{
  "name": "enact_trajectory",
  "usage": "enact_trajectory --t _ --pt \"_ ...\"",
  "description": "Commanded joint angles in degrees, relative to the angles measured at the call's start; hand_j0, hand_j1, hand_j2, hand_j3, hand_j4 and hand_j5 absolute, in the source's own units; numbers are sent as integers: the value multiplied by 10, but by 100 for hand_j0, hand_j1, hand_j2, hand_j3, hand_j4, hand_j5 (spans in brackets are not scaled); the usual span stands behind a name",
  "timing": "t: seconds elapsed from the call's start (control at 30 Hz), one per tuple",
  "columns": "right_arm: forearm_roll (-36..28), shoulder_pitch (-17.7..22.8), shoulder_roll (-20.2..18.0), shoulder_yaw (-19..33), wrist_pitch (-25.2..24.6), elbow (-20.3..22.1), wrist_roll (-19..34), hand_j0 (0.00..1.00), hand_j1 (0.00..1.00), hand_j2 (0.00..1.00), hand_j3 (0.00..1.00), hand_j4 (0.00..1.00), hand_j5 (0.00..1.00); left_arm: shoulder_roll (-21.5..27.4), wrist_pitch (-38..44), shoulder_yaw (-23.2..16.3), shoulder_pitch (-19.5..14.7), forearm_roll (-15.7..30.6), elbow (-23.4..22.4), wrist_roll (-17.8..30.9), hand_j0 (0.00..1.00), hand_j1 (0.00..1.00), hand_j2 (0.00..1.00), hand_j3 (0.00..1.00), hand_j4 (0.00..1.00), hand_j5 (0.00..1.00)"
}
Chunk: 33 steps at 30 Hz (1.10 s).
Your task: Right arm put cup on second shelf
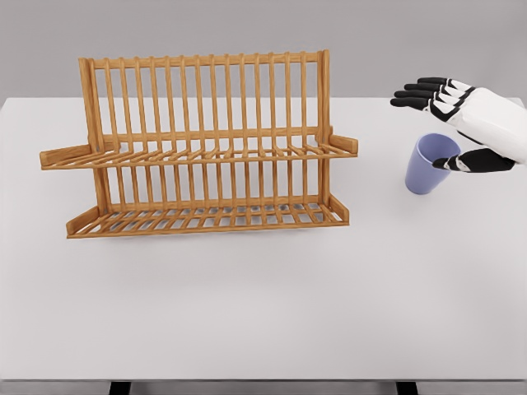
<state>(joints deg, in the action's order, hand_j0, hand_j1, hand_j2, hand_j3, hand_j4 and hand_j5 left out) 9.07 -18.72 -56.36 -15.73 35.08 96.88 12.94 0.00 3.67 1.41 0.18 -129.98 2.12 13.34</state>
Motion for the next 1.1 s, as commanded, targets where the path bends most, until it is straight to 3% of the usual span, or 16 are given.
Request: enact_trajectory --t 0.0,0.2,0.27,0.33,0.4,0.5,0.6,0.73,0.87,0.97,1.07 --pt "-4 0 0 1 -1 -1 0 100 100 100 100 100 100 0 0 0 0 0 0 0 100 100 100 100 100 100" --pt "-6 -1 22 16 -1 -1 3 100 100 100 100 100 100 0 0 0 0 0 0 0 100 100 100 100 100 100" --pt "-97 4 21 16 -1 -26 41 100 100 100 100 100 100 0 0 0 0 0 0 0 100 100 100 100 100 100" --pt "-210 6 19 16 -1 -48 137 100 100 100 100 100 100 0 0 0 0 0 0 0 100 100 100 100 100 100" --pt "-252 6 18 15 -1 -62 162 100 100 100 100 100 100 0 0 0 0 0 0 0 100 100 100 100 100 100" --pt "-258 8 20 14 -1 -65 164 100 100 100 100 100 100 0 0 0 0 0 0 0 100 100 100 100 100 100" --pt "-354 8 22 16 -1 -82 210 100 100 100 100 100 100 0 0 0 0 0 0 0 100 100 100 100 100 100" --pt "-363 1 34 16 -1 -140 212 100 100 100 100 100 100 0 0 0 0 0 0 0 100 100 100 100 100 100" --pt "-364 -1 46 17 -70 -144 221 100 100 100 100 100 100 0 0 0 0 0 0 0 100 100 100 100 100 100" --pt "-365 -10 64 18 -118 -176 221 100 100 100 100 100 100 0 0 0 0 0 0 0 100 100 100 100 100 100" --pt "-365 -22 76 38 -129 -230 221 100 100 100 100 100 100 0 0 0 0 0 0 0 100 100 100 100 100 100"
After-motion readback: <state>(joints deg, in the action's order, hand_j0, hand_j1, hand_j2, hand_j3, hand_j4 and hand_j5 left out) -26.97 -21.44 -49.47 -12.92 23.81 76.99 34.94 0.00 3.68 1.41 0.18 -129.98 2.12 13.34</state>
